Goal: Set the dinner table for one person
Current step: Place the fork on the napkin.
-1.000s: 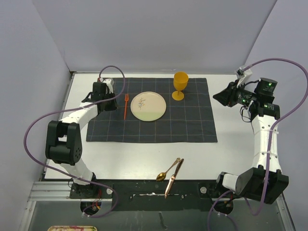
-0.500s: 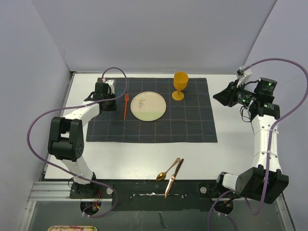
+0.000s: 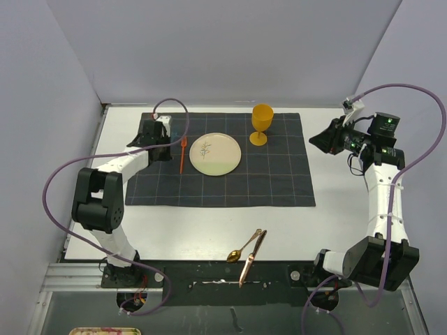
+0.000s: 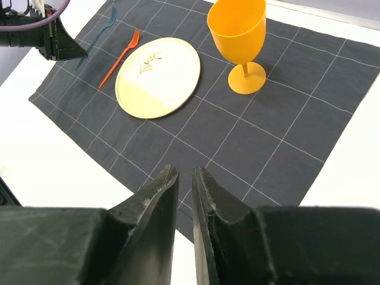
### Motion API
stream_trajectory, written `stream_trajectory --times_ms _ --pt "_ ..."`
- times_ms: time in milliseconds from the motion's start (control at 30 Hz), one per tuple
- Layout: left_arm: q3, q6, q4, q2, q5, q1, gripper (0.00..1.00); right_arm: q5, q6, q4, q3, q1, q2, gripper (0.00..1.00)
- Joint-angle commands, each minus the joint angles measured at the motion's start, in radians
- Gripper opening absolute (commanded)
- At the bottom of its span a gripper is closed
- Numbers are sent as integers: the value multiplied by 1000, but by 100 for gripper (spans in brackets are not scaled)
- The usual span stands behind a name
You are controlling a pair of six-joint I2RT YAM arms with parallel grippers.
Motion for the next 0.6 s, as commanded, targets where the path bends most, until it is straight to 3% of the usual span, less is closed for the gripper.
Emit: stream_trajectory --times_ms 0,567 --pt "29 12 43 37 -22 -11 0 13 -6 15 21 -9 3 17" --pt "22 -10 39 70 -36 -11 0 34 -22 -25 52 -10 18 17"
